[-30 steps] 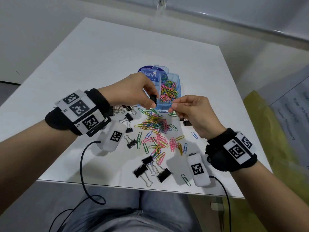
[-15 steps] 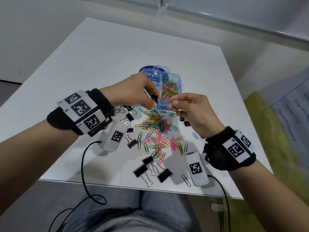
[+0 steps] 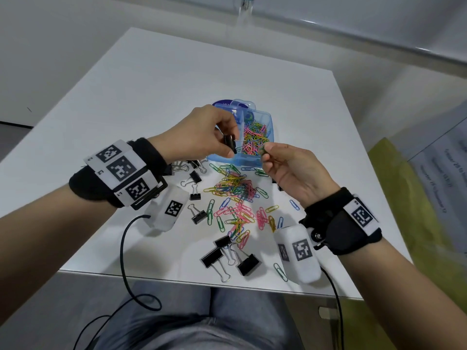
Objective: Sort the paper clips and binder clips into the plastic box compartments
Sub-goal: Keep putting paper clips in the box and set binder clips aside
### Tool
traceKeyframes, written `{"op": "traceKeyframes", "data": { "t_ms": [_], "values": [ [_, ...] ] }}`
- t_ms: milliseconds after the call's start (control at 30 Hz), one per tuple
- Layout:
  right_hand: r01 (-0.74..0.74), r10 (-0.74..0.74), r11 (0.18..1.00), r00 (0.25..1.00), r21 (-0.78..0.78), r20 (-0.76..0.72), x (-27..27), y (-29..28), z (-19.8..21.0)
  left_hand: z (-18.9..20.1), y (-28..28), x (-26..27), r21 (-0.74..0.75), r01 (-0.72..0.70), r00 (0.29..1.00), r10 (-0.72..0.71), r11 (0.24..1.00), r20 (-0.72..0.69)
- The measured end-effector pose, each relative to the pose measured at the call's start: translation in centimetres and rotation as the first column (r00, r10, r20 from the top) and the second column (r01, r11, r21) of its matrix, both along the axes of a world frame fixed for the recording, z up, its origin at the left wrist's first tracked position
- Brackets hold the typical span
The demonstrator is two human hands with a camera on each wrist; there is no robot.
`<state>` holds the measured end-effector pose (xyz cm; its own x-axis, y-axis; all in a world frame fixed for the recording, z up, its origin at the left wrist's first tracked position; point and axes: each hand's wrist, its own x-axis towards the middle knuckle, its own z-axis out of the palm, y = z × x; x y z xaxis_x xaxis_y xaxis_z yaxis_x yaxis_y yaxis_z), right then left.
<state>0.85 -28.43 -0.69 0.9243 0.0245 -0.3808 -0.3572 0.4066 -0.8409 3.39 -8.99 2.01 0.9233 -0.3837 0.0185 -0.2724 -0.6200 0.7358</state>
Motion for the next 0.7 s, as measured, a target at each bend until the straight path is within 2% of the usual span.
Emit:
{"op": "traceKeyframes", "data": {
  "t_ms": [167, 333, 467, 700],
  "values": [
    [0.059, -0.059, 0.998, 0.998, 0.022, -0.007, 0.2, 0.6, 0.4, -0.2, -0.8, -0.2, 0.031, 0.037, 0.99, -0.041, 0.999, 0.138],
    [0.051, -0.051, 0.999, 0.999, 0.005, -0.009, 0.3, 1.0, 0.5, -0.2, -1.2, -0.1, 0.067, 0.088, 0.965, -0.102, 0.994, 0.243],
    [0.069, -0.067, 0.991, 0.998, -0.111, 0.017, 0.6, 0.7, 0.4, -0.2, -0.7, 0.1, 0.03, 0.064, 0.96, -0.07, 0.998, 0.273],
    [0.084, 0.034, 0.907, 0.962, -0.413, 0.27, 0.9, 1.2, 1.0, -0.1, 0.3, 0.1, -0.066, -0.011, 0.982, 0.023, 0.998, 0.188]
  ]
}}
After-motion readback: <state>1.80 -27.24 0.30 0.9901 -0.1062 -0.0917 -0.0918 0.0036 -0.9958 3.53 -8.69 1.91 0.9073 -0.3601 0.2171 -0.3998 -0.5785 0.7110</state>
